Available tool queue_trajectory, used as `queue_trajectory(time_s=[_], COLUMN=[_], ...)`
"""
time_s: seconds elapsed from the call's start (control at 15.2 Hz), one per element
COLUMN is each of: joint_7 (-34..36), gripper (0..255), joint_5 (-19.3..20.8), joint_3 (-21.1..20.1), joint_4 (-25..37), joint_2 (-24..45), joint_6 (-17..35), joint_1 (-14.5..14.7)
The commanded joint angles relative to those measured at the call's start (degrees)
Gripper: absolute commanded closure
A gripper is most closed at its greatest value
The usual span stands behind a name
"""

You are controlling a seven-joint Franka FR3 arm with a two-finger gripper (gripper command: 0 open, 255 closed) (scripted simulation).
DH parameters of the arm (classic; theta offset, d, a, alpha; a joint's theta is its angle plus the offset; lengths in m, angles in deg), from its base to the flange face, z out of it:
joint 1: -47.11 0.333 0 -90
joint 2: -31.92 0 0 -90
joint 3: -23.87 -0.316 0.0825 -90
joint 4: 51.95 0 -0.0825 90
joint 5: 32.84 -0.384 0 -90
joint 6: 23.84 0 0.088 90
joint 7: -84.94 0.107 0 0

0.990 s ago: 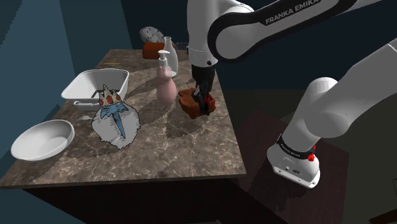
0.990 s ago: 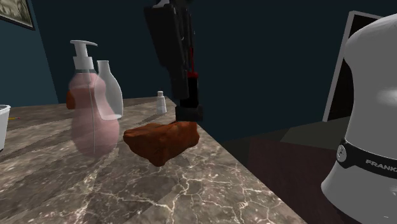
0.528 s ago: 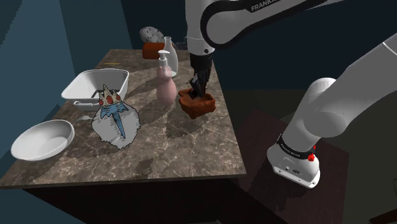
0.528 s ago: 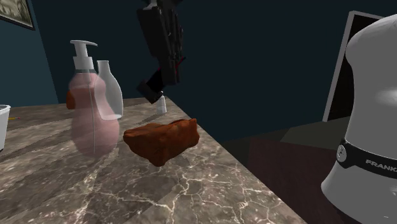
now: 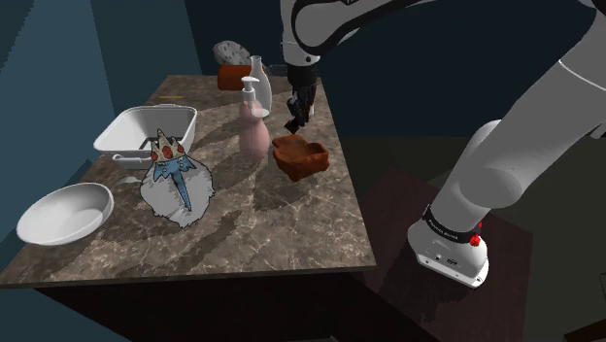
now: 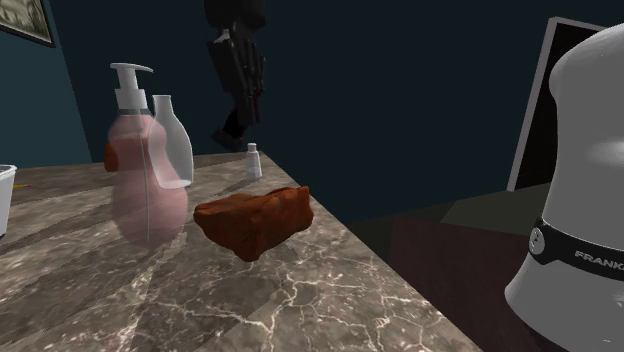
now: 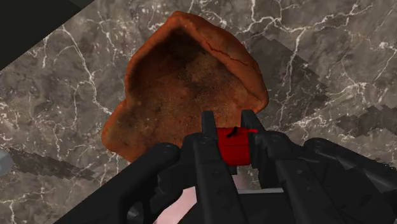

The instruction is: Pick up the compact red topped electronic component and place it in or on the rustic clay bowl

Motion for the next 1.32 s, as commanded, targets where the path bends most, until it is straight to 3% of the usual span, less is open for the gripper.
queue_trajectory(time_s=[0.0, 0.07, 0.33, 0.86, 1.25], joint_7=[0.0, 0.0, 2.4, 2.8, 2.8], gripper=[255, 0, 0, 0, 0], joint_5=[0.0, 0.0, 3.1, 3.7, 3.7], joint_3=[0.0, 0.0, -1.3, -1.2, -1.2], joint_4=[0.0, 0.0, 6.4, 2.7, 2.7], joint_2=[0.0, 0.0, 5.7, 7.9, 7.9], joint_6=[0.0, 0.0, 2.0, 7.8, 7.8], joint_1=[0.0, 0.0, 0.2, 0.1, 0.1])
